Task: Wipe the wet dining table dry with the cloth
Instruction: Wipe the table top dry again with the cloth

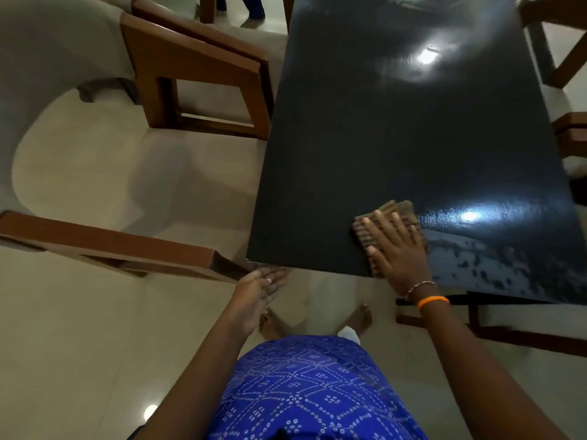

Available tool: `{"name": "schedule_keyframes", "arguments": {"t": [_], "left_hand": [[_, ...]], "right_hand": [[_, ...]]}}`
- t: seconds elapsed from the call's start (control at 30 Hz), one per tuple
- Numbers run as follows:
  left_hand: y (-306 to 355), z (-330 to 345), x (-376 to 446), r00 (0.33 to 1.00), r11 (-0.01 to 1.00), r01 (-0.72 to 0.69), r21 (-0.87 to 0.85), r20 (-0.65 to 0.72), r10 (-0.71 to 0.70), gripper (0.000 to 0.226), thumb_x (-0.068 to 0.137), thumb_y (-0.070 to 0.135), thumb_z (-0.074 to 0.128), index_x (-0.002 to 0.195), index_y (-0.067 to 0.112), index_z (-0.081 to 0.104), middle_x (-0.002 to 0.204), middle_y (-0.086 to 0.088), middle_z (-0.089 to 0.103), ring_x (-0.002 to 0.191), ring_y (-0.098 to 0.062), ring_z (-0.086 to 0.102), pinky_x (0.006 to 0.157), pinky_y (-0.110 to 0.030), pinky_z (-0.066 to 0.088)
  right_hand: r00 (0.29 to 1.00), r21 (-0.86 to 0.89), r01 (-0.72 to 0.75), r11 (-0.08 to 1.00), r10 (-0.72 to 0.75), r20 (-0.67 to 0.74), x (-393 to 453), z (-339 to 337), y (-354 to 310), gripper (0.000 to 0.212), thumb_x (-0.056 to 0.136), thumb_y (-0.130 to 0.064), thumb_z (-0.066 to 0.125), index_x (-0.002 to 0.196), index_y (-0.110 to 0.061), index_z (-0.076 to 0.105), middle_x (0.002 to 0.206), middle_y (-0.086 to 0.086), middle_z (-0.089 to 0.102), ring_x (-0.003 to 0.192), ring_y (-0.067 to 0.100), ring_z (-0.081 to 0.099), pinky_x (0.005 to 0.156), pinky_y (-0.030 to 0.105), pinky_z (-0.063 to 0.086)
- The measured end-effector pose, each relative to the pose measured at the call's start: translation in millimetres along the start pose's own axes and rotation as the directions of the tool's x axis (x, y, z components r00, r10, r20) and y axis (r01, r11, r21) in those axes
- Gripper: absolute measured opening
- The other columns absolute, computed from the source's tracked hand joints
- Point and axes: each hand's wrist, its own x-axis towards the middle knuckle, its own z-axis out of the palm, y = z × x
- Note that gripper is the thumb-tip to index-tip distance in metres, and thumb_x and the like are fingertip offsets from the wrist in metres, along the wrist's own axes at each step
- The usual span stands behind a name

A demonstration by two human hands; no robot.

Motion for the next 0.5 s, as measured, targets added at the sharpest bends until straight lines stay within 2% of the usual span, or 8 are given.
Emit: {"name": "schedule_keyframes", "arguments": {"t": [0.1, 0.2, 0.27, 0.33, 0.4, 0.5], "left_hand": [[0, -5, 5, 1.0, 1.0, 0.012, 0.002, 0.028, -0.012, 0.038, 0.094, -0.002, 0.028, 0.121, 0.01, 0.051, 0.114, -0.006, 0.06, 0.108, -0.02, 0.056, 0.103, -0.034, 0.037], [-5, -9, 9, 0.999, 0.999, 0.027, -0.029, 0.046, -0.025, 0.039, 0.093, -0.003, 0.029, 0.122, 0.013, 0.05, 0.112, -0.002, 0.062, 0.105, -0.016, 0.059, 0.097, -0.031, 0.04], [-9, -9, 12, 0.998, 0.997, 0.041, -0.069, 0.046, -0.038, 0.038, 0.093, -0.003, 0.03, 0.115, 0.016, 0.053, 0.109, 0.0, 0.064, 0.101, -0.013, 0.06, 0.093, -0.03, 0.041], [-12, -6, 14, 0.996, 0.99, 0.069, -0.121, 0.06, -0.062, 0.037, 0.093, -0.004, 0.031, 0.108, 0.018, 0.056, 0.107, 0.001, 0.064, 0.1, -0.013, 0.06, 0.094, -0.03, 0.041], [-12, 1, 14, 0.992, 0.976, 0.107, -0.187, 0.085, -0.092, 0.037, 0.092, -0.005, 0.031, 0.111, 0.017, 0.055, 0.108, 0.0, 0.063, 0.101, -0.014, 0.059, 0.097, -0.032, 0.039], [-10, 17, 14, 0.99, 0.972, 0.123, -0.202, 0.099, -0.105, 0.041, 0.089, -0.008, 0.031, 0.119, 0.013, 0.05, 0.113, -0.004, 0.06, 0.105, -0.018, 0.056, 0.097, -0.032, 0.038]], "right_hand": [[0.964, 0.028, -0.264, 0.964, 0.265, -0.023, -14, -7, 41, 0.059, 0.089, -0.05, 0.021, 0.145, -0.033, 0.027, 0.156, -0.002, 0.024, 0.145, 0.025, 0.02, 0.112, 0.035, 0.006], [0.845, 0.106, -0.531, 0.841, 0.535, -0.017, -20, -8, 54, 0.062, 0.087, -0.05, 0.021, 0.147, -0.035, 0.02, 0.159, -0.006, 0.015, 0.147, 0.023, 0.01, 0.116, 0.045, 0.003], [0.767, 0.132, -0.633, 0.763, 0.641, -0.03, -14, -6, 38, 0.062, 0.089, -0.049, 0.023, 0.148, -0.033, 0.017, 0.16, -0.004, 0.011, 0.147, 0.025, 0.007, 0.116, 0.051, 0.004], [0.73, 0.132, -0.674, 0.727, 0.683, -0.027, -6, -3, 12, 0.059, 0.095, -0.046, 0.032, 0.149, -0.032, 0.013, 0.16, -0.002, 0.008, 0.147, 0.027, 0.004, 0.116, 0.055, 0.005], [0.775, 0.098, -0.629, 0.772, 0.632, -0.009, 2, 0, -20, 0.063, 0.095, -0.044, 0.039, 0.149, -0.033, 0.01, 0.16, -0.001, 0.004, 0.147, 0.027, 0.001, 0.116, 0.056, 0.004], [0.905, 0.092, -0.425, 0.901, 0.423, 0.035, 16, 7, -73, 0.066, 0.093, -0.047, 0.039, 0.149, -0.035, 0.007, 0.161, -0.001, 0.0, 0.147, 0.028, -0.004, 0.114, 0.057, -0.004]]}}
